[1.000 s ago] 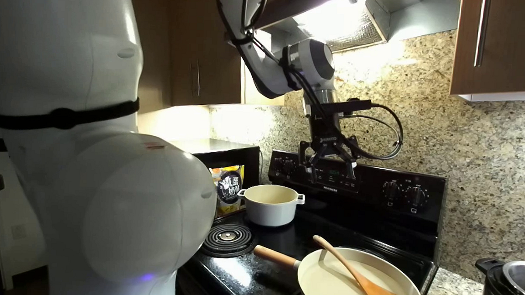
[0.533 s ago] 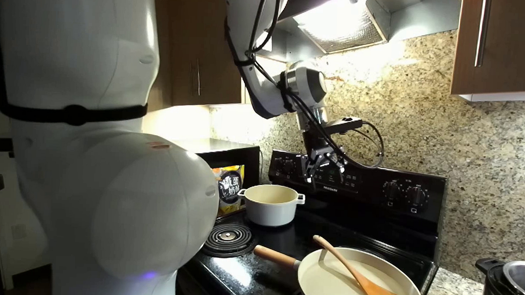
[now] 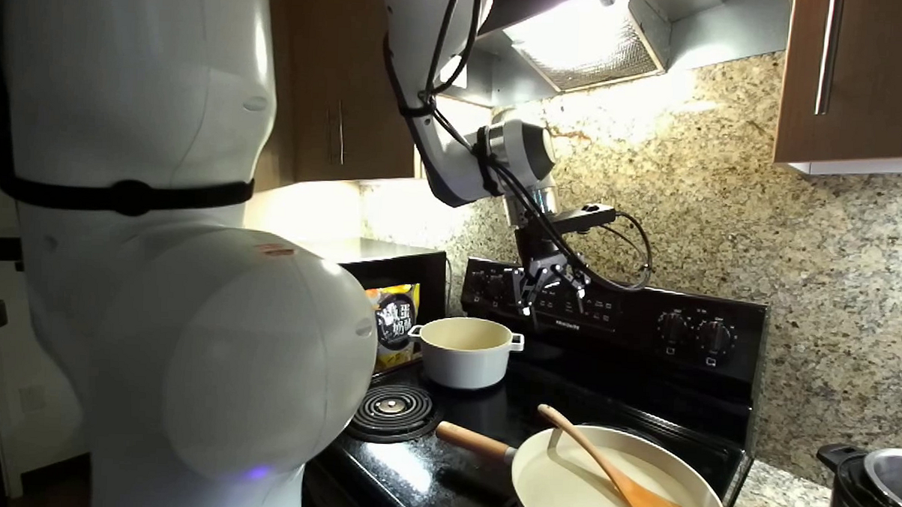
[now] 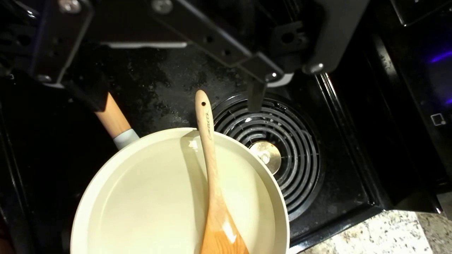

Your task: Stir the pan with the wooden spoon

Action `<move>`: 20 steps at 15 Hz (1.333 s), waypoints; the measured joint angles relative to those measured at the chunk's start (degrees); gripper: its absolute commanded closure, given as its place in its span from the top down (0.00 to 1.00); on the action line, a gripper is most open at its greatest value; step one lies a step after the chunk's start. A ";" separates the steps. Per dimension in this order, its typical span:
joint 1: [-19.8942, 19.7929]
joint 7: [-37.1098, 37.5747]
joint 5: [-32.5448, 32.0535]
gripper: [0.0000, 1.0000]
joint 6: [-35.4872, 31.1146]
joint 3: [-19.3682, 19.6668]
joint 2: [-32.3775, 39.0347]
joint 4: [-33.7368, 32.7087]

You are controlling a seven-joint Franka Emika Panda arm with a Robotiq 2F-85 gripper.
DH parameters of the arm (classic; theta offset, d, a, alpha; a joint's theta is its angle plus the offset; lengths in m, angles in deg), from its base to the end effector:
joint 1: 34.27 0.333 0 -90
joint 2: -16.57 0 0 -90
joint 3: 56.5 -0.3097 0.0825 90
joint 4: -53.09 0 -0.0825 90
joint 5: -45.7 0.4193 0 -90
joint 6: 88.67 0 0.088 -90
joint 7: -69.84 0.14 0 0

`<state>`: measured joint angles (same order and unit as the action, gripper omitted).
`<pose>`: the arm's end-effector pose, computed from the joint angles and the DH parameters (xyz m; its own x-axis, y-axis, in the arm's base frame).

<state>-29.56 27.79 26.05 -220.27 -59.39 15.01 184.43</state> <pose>0.5405 0.0564 0.3049 0.4693 0.8660 -0.1727 0.8782 -0.4372 0.1940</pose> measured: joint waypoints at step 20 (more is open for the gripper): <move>-11.95 -34.58 22.27 1.00 -31.95 -11.78 20.95 -2.21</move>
<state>-41.50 -6.80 48.32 -252.23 -71.17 35.97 182.22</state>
